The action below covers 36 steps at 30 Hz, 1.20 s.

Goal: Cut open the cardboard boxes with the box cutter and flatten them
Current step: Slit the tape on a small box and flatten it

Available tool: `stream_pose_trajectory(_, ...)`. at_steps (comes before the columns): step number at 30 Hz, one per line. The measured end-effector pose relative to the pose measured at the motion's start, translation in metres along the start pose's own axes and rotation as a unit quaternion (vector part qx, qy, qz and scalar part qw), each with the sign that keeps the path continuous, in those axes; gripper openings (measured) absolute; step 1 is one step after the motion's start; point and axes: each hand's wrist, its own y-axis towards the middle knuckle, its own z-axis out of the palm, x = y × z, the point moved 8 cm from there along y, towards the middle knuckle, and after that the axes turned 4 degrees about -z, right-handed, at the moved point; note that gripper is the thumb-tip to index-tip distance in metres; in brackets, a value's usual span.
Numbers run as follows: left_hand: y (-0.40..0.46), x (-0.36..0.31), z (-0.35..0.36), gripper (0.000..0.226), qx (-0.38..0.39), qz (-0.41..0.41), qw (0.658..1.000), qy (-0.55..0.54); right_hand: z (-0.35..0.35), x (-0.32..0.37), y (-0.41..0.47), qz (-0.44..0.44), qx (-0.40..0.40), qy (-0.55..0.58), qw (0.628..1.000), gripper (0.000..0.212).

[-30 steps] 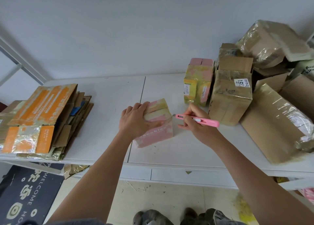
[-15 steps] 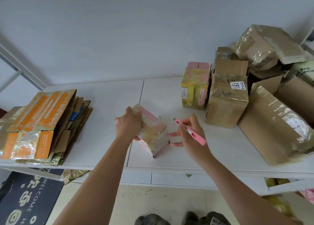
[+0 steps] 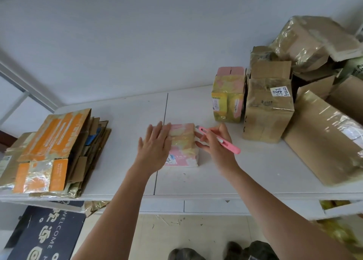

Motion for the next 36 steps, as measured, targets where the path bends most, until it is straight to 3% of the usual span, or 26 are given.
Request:
stream_pose_trajectory(6, 0.012, 0.010, 0.014, 0.074, 0.025, -0.026, 0.998, -0.046, -0.004, -0.004, -0.001, -0.024, 0.003, -0.050, 0.998, 0.015)
stream_pose_trajectory(17, 0.015, 0.013, 0.021, 0.086, 0.078, -0.022, 0.996, -0.045, -0.002, -0.003, 0.009, -0.028, -0.007, -0.104, 0.994, 0.016)
stream_pose_trajectory(36, 0.014, 0.013, 0.021, 0.088, 0.070, -0.003, 0.996, -0.046, 0.004, 0.021, -0.021, -0.077, 0.066, -0.158, 0.982, 0.024)
